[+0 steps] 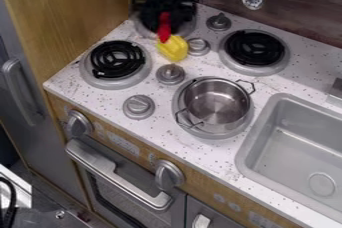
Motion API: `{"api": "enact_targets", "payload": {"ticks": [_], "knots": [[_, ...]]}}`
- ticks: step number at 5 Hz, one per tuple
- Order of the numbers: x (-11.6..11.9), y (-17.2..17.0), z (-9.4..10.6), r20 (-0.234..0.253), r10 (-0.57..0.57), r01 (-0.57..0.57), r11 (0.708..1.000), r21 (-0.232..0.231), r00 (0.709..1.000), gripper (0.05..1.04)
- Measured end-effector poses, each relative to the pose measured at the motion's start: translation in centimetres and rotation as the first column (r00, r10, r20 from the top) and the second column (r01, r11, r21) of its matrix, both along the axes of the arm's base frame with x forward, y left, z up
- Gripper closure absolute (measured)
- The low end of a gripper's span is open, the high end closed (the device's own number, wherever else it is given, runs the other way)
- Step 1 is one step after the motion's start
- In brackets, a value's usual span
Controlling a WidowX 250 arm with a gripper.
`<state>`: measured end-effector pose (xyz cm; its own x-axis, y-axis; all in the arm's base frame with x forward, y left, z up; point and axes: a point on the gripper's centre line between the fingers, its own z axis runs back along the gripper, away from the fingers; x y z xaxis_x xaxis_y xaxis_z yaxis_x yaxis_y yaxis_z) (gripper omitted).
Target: Move the red spatula to the top right side of the stove
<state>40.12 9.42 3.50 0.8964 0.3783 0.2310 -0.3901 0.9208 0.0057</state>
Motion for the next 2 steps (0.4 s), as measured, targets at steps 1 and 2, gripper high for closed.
{"api": "enact_targets", "payload": {"ticks": [1,2], "knots": [[0.9,-3.3,0.0,0.019,-0.073,0.073,0.997,-0.016,0.997,0.676],[1.8,-6.7,-1.9,-0.003,-0.163,0.163,0.986,-0.036,0.987,0.676]]}}
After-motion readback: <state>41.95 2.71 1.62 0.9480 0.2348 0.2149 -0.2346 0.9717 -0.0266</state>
